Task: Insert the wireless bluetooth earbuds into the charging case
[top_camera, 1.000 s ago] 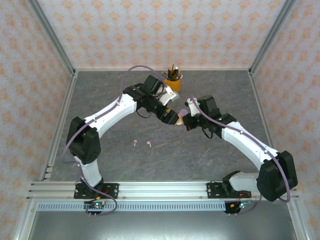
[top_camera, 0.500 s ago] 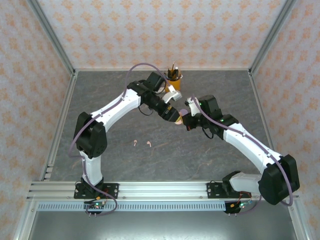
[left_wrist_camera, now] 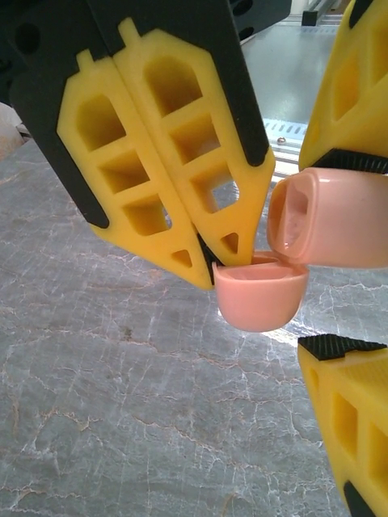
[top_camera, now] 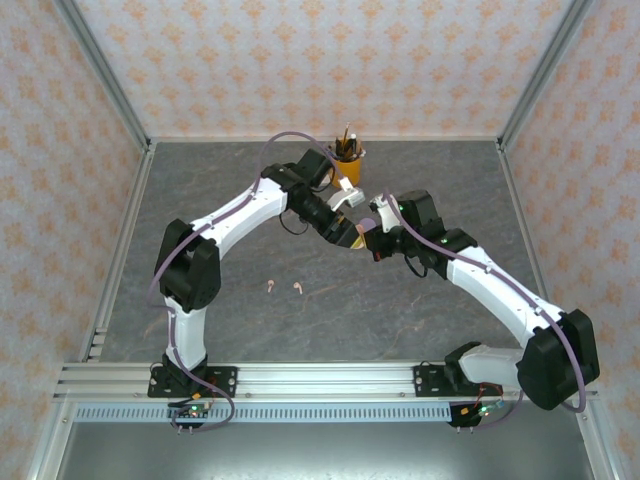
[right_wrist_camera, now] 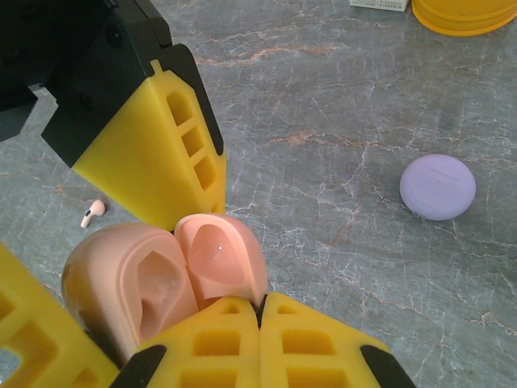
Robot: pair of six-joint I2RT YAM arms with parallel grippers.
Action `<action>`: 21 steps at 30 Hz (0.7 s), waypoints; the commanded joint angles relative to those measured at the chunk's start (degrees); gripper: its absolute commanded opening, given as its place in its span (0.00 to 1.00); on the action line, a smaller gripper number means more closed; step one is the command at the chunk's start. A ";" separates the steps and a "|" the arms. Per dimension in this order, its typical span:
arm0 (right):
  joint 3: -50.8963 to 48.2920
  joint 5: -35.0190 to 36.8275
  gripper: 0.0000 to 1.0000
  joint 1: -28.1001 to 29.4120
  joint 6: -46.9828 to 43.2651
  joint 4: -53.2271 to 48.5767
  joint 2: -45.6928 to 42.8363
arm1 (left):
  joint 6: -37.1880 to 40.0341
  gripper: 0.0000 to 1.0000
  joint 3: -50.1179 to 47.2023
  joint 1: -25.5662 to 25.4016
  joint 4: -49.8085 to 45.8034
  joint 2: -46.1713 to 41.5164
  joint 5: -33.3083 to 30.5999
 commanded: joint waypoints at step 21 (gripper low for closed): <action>-0.66 -0.23 0.00 0.44 -0.48 1.35 -1.17 | 2.07 0.37 3.87 -0.43 -3.02 2.32 3.64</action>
